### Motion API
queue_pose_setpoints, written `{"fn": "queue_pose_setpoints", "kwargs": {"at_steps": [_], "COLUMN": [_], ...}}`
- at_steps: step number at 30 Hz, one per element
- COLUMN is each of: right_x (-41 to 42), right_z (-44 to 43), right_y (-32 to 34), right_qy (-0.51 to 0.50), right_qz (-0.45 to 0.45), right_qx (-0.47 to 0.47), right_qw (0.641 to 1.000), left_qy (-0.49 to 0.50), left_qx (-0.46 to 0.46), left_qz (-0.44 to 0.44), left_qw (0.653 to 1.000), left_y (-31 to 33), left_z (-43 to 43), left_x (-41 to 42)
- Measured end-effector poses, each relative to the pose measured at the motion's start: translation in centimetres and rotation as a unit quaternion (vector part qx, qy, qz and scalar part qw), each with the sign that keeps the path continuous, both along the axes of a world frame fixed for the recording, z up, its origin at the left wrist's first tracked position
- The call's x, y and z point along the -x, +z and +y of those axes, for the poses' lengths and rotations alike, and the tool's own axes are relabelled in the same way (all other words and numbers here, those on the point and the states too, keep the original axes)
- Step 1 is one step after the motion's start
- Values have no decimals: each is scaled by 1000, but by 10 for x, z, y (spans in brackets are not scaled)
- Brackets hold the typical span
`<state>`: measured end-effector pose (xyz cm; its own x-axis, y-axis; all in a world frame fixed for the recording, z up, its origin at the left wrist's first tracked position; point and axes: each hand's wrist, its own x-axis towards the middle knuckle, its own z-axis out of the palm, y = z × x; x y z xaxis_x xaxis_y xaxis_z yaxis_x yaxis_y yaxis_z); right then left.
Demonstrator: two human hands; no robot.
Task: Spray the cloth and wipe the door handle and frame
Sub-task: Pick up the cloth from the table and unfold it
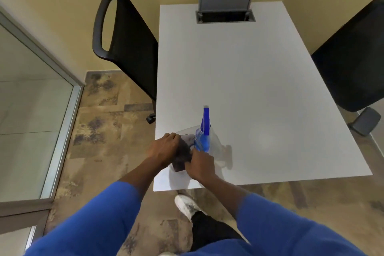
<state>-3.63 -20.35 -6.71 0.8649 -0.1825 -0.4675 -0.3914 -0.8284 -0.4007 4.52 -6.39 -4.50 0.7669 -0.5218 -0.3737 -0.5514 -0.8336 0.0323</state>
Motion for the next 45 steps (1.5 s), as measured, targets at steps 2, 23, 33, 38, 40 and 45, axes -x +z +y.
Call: {"fn": "queue_pose_setpoints", "kwargs": {"at_steps": [2,23,33,38,40,45], "right_x": [0,23,34,25,21,34], "right_z": [-1,4,19,27,34,52], "right_y": [-6,40,96,109,109,105], "right_qy": [1,-32,-91,-173,-235,-277], "right_qz": [-16,-139,-295,-209,-91,-16], "right_qx": [14,-77,-226,-401,-533,-606], "right_qw": [1000,987,924,875,808,745], "left_qy": [9,202,242,305,353,454], "left_qx": [12,290,452,543,601,619], "left_qz": [26,85,132,127,157,174], "left_qw": [1000,931,848,772,700,616], "left_y": [-6,27,111,116,113,106], "left_z": [-6,43,78,98,102,109], "left_x": [-2,8,32,56,67,103]}}
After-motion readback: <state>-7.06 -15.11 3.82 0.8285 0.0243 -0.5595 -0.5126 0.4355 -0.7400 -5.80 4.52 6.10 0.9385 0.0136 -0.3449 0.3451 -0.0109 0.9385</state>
